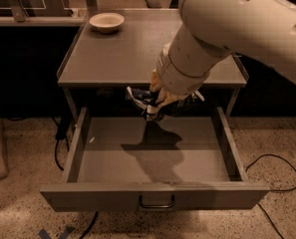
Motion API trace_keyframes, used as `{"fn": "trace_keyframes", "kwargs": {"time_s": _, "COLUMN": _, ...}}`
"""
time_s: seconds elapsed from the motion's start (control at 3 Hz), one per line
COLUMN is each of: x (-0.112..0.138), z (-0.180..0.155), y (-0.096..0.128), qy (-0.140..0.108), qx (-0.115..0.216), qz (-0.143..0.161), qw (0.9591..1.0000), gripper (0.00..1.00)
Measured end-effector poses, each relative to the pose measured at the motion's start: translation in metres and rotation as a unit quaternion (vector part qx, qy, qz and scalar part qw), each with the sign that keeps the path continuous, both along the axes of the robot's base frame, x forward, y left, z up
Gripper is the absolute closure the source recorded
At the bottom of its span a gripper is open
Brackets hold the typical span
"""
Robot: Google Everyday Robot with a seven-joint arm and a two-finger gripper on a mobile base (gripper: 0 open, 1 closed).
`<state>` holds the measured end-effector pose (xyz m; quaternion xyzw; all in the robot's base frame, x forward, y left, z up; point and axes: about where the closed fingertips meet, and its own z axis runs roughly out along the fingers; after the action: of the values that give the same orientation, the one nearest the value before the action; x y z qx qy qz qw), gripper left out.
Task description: Place blue chip bag into top drawer
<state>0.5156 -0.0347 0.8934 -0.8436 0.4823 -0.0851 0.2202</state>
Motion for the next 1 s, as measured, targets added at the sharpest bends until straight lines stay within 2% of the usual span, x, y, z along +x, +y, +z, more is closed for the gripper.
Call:
{"fn": "trace_keyframes", "kwargs": {"time_s": 0.33, "x": 0.020, "z": -0.014, "y": -0.023, "qy": -0.033, "qx": -0.013, "qz": -0.008, "qw": 0.9993, "gripper": 1.00}}
{"fn": "trace_keyframes", "kwargs": {"time_s": 0.67, "x": 0.036, "z": -0.023, "y": -0.036, "qy": -0.069, "qx": 0.009, "qz": -0.019, "qw": 0.9974, "gripper": 1.00}}
{"fn": "trace_keyframes", "kwargs": {"time_s": 1.0, "x": 0.040, "z": -0.034, "y": -0.040, "qy": -0.075, "qx": 0.025, "qz": -0.025, "qw": 0.9966, "gripper": 1.00}}
